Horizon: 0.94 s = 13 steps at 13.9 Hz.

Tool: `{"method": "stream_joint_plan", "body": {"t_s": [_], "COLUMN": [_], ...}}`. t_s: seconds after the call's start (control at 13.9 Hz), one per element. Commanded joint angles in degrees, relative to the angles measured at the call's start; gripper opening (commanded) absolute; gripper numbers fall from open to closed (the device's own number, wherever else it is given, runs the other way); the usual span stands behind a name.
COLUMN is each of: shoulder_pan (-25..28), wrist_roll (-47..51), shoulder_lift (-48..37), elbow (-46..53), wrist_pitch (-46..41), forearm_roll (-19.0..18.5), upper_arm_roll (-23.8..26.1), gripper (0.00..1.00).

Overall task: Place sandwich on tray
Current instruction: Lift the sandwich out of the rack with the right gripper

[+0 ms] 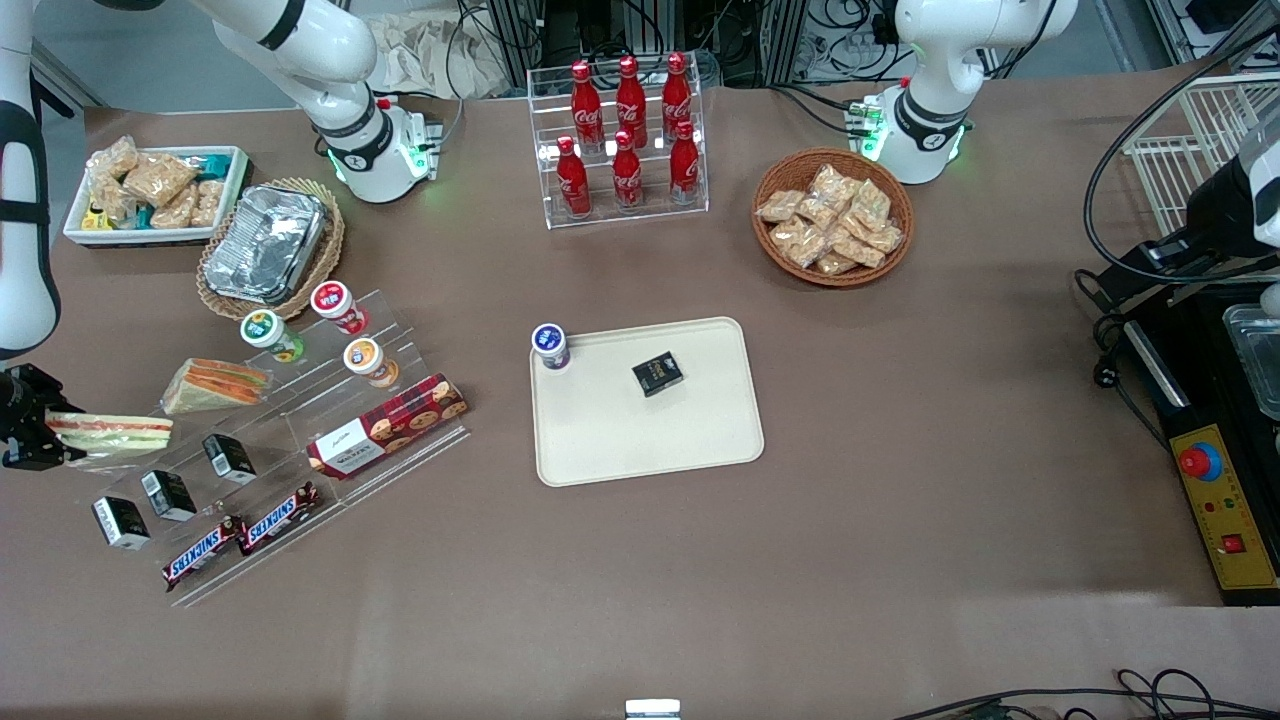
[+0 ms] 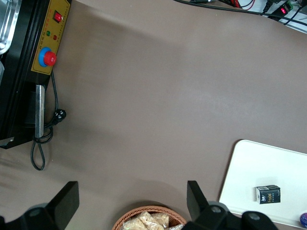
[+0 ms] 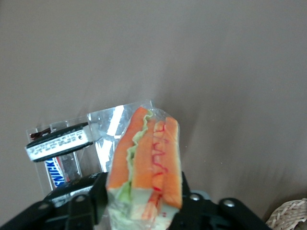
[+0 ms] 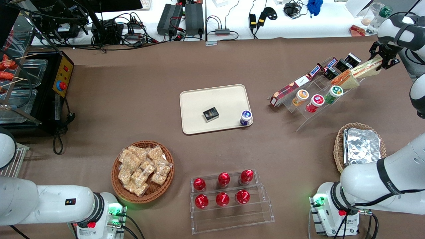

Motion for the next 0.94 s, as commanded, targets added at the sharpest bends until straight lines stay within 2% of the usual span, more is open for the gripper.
{"method": "stream_joint_plan", "body": {"t_s": [0.0, 0.29, 0.43, 0.58, 0.86], "shoulder_pan": [-0.53, -0.27, -0.18, -0.01, 1.40], "wrist_roll": [-3.08, -14.21, -22.04, -25.58, -36.02], "shoulder_lift": [-1.58, -0.97, -1.41, -1.93, -3.61], "elbow": [2.90, 13.10, 14.86, 16.71, 18.99], "wrist_pitch": [-3.36, -16.01, -17.78, -19.88, -22.97], "forearm_roll": [0.50, 0.06, 0.32, 0.50, 0.50], "upper_arm_roll": [0.60, 0.78, 0.95, 1.30, 4.90], "gripper": [0.00, 0.00, 0.00, 0.00, 0.00]}}
